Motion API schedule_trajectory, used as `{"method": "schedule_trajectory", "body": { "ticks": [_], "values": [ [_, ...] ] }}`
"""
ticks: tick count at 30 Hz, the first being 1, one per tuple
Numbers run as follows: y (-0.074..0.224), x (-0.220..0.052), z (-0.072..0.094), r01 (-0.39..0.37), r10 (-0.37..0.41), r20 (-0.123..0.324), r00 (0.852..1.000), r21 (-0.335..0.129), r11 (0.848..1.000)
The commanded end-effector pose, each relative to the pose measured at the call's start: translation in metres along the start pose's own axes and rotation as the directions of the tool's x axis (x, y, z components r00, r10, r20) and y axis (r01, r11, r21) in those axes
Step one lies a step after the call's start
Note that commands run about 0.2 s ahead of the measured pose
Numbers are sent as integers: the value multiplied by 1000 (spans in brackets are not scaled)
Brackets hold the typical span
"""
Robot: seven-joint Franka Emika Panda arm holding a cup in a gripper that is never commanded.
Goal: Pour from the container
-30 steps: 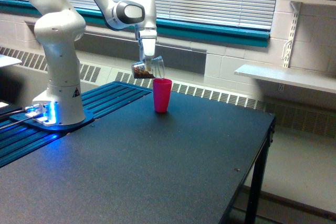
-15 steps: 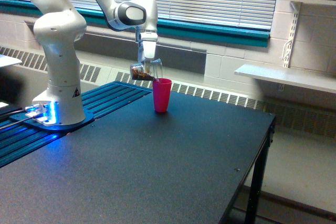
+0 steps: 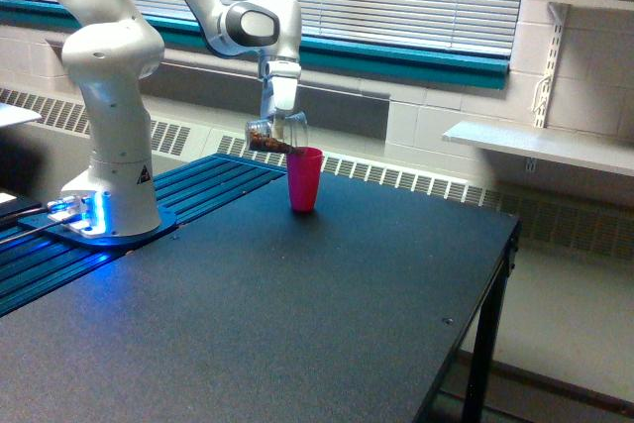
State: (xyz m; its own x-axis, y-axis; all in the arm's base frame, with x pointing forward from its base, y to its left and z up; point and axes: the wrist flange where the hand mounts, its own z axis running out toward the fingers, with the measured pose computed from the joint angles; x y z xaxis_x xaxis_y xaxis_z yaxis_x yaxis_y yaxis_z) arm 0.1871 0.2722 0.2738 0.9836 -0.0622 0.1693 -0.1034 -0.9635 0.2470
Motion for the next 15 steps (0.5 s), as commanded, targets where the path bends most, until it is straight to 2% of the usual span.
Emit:
{"method": "schedule_trajectory", "body": {
  "ticks": [1, 15],
  "values": [
    [2, 11, -1, 17, -17, 1, 1000, -15, 1000],
    [-6, 20, -6, 49, -49, -12, 999, -16, 999]
  ]
}}
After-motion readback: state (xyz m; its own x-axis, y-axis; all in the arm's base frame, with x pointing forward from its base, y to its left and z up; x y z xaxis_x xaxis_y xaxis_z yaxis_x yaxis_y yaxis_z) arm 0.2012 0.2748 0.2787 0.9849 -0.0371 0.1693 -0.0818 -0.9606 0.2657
